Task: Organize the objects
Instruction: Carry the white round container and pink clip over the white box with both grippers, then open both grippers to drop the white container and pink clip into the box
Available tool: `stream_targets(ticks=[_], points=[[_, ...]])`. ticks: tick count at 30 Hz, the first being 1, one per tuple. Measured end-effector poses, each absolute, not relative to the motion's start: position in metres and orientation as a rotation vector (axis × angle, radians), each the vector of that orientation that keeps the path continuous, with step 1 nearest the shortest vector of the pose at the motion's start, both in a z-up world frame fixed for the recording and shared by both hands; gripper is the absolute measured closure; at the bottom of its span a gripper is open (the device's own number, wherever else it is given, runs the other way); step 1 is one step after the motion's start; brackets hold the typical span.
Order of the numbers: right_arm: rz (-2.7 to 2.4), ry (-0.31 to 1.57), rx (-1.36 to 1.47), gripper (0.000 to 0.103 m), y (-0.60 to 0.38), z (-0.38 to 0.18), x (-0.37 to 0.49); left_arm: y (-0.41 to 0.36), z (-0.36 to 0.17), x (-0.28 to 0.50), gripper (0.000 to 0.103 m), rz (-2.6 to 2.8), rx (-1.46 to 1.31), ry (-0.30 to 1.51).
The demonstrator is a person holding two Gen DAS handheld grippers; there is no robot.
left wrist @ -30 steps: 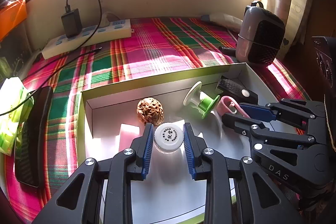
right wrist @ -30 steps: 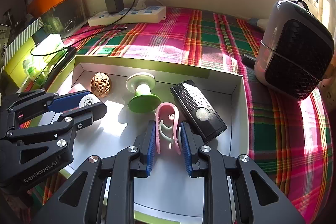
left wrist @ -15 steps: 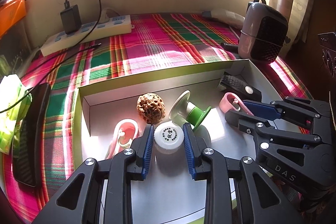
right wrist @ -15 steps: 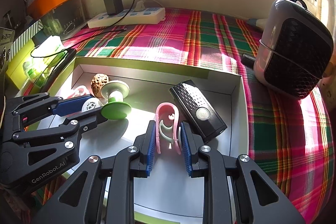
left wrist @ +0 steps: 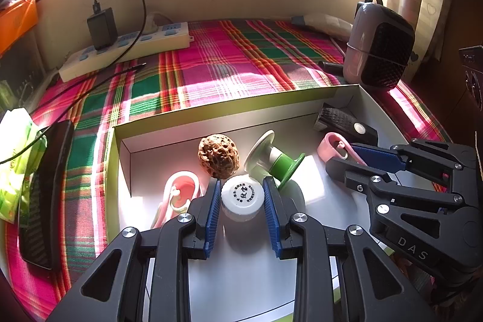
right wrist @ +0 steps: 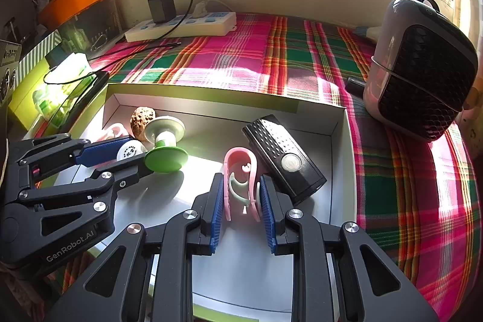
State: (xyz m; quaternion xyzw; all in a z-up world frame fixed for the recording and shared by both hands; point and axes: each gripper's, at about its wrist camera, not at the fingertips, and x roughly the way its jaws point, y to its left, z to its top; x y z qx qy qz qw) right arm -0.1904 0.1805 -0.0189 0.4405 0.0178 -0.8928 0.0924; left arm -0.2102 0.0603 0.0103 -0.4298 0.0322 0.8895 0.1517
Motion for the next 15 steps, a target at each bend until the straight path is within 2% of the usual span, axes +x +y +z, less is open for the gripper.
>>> stream_targets(ticks=[4,8,15], points=[[-2.649,0.046,1.309,0.078,0.1804,-0.0186,-0.1903,0.0603,0.0103,-0.21,0.075,2.552,-1.237,0.085],[-2.642,0.044,1.307,0.073,0.1788,-0.0183,-0.1892,0.0604,0.0103,-0.2091,0.071,2.556,-1.239,0.084],[-2.653,0.037,1.29,0.067,0.1779,-0.0161,-0.1839,0.0567,0.0122,-0.2036,0.071,2.561,-1.24,0.064]])
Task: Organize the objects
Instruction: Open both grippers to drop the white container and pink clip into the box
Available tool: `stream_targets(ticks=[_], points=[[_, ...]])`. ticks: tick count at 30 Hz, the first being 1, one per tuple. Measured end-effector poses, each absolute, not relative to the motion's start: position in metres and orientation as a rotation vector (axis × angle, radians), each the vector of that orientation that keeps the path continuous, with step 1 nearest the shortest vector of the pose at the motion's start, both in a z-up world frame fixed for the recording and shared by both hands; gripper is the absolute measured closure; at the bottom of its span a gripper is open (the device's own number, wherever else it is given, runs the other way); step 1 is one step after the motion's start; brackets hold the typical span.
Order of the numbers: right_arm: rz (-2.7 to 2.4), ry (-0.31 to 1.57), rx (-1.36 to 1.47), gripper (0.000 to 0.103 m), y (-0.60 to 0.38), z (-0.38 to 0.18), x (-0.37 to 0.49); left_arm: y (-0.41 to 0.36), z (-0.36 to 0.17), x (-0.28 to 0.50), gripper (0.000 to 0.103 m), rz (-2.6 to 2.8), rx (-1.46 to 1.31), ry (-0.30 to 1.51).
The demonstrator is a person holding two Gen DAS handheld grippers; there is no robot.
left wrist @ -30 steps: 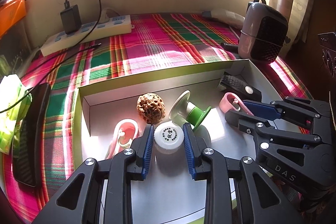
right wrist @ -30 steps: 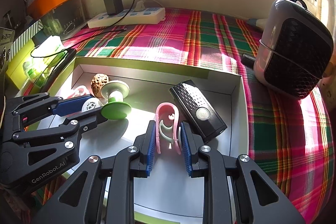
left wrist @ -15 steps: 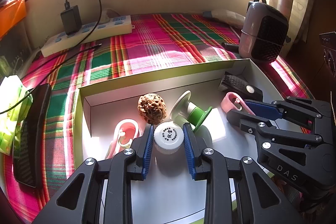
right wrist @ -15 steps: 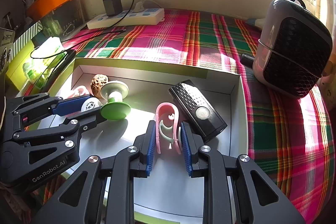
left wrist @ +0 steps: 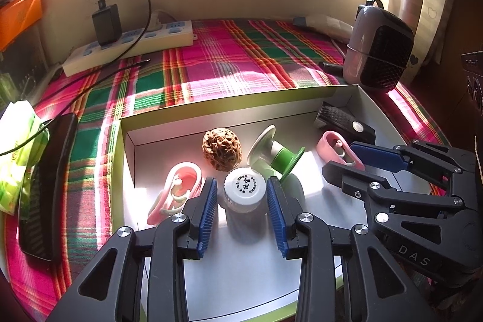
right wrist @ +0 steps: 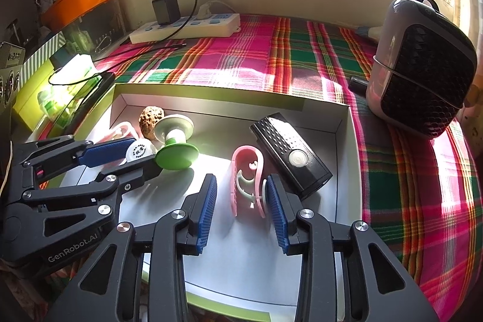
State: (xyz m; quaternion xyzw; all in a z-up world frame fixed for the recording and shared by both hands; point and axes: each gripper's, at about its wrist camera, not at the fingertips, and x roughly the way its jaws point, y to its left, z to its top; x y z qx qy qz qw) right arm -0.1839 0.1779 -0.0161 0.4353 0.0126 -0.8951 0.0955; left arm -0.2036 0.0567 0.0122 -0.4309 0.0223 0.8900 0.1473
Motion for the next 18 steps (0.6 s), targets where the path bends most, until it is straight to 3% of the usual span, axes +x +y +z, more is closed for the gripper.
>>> stream_targets(ticks=[18], points=[[-2.694,0.006,1.246,0.066,0.177,-0.005,-0.16,0.044,0.027,-0.179,0.071,2.608,-1.184,0.018]])
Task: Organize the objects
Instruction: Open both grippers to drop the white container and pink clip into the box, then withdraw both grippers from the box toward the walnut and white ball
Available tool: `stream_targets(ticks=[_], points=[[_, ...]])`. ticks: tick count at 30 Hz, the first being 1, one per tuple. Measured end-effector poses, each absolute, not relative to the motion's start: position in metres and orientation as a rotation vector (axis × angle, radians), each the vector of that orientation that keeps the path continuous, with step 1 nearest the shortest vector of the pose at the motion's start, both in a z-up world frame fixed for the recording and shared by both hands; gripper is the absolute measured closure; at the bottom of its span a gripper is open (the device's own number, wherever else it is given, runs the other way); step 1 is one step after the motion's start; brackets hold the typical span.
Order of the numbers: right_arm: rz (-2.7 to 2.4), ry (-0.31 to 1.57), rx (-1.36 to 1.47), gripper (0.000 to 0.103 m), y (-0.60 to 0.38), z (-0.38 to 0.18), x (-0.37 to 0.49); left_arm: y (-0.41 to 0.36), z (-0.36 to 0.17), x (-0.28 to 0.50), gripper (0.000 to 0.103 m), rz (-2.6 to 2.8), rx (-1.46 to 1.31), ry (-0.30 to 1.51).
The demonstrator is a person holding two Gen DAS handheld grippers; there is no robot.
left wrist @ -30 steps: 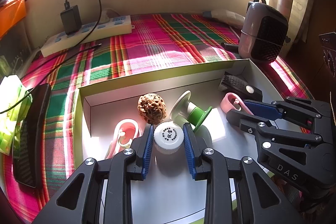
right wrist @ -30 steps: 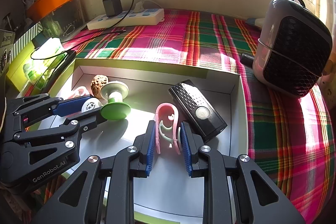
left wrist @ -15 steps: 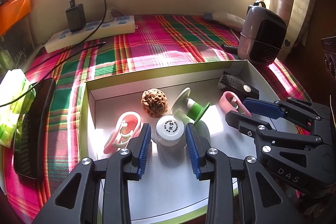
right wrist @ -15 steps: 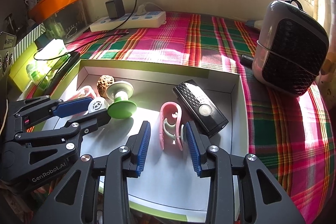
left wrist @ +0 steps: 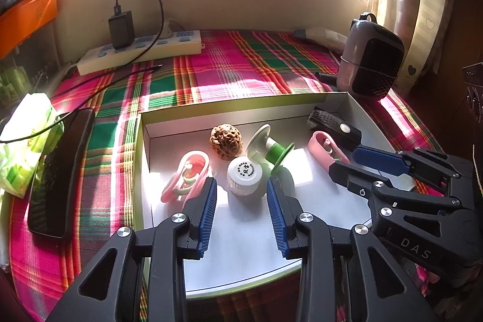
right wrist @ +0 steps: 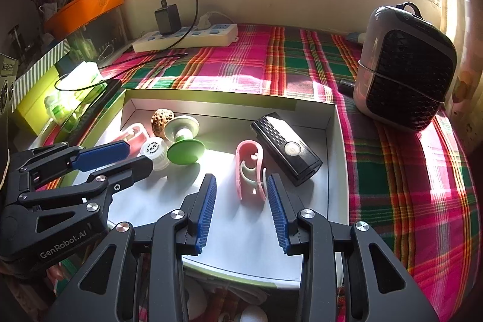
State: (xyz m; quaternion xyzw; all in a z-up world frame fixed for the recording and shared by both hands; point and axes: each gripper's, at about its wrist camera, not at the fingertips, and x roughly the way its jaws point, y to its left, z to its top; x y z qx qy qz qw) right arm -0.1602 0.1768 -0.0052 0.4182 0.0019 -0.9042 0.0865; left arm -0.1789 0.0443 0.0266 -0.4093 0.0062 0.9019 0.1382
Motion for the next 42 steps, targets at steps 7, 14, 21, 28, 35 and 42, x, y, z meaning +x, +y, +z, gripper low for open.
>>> stream_targets(ticks=[7,14,21,28,35,42], points=[[-2.707,0.001,1.222,0.066,0.175,-0.001,-0.147,0.038,0.032,-0.166,0.071,2.62,-1.164,0.0],[-2.717,-0.009,1.202,0.066,0.173,0.003,-0.134,0.034,0.035,-0.151,0.071,2.625,-1.147,-0.012],[-2.736,-0.02,1.167,0.066,0.171,0.009,-0.119,0.029,0.039,-0.135,0.071,2.64,-1.126,-0.033],[-2.751,-0.021,1.137,0.066,0.171,0.014,-0.101,0.026,0.043,-0.115,0.071,2.643,-1.099,-0.051],[-2.768,-0.033,1.109,0.066,0.174,0.017,-0.08,0.024,0.042,-0.098,0.071,2.633,-1.101,-0.07],[-2.789,-0.024,1.093,0.066,0.179,0.017,-0.061,0.031,0.036,-0.081,0.071,2.589,-1.106,-0.06]])
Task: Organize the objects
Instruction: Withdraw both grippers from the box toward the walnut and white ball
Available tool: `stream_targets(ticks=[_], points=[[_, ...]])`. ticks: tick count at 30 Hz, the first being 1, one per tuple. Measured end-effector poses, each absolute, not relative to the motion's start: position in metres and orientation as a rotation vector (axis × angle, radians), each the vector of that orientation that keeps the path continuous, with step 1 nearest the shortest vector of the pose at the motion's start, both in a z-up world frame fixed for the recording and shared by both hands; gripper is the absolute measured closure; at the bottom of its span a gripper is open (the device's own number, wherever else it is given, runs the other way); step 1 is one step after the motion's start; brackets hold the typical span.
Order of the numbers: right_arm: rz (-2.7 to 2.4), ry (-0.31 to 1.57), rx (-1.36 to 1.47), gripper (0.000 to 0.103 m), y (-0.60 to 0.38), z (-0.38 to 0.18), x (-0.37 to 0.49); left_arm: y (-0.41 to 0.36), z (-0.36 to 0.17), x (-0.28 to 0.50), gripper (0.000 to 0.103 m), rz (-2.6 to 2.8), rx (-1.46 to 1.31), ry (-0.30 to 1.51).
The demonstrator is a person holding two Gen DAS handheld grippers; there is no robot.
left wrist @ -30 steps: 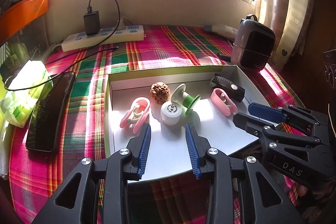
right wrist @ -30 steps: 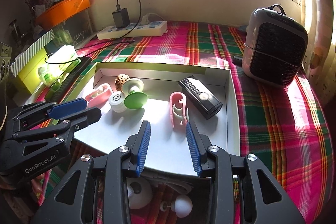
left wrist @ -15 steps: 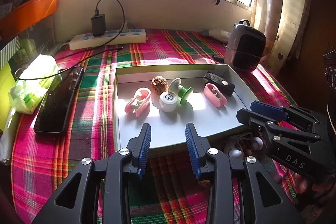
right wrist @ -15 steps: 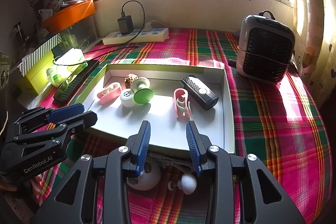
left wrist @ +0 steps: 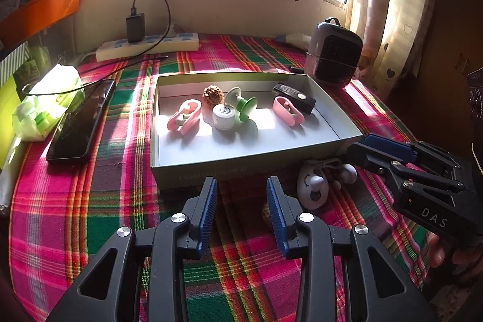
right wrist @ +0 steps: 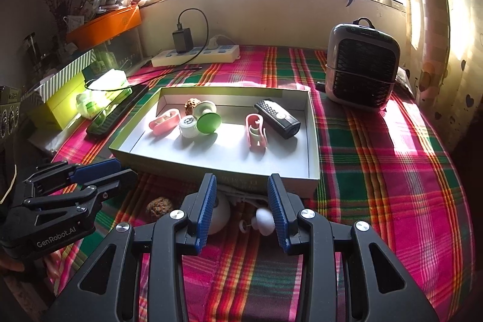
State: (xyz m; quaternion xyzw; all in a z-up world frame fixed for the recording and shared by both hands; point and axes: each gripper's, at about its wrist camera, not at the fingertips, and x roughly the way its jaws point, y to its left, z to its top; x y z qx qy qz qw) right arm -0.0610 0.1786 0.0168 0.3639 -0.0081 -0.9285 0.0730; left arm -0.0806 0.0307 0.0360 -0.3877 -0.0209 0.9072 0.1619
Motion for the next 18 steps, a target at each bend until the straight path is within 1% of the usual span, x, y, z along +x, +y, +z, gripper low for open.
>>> stream_targets(ticks=[4,6,18], points=[[-2.796,-0.029,1.098,0.064,0.184,0.014,-0.052,0.035,0.032,-0.077,0.069,2.551,-1.114,-0.07],[-2.8,-0.028,1.098,0.061,0.187,0.012,-0.048,0.037,0.031,-0.075,0.067,2.541,-1.118,-0.071],[-2.803,-0.055,1.129,0.06,0.2,0.003,-0.036,0.05,0.021,-0.073,0.067,2.504,-1.155,-0.056]])
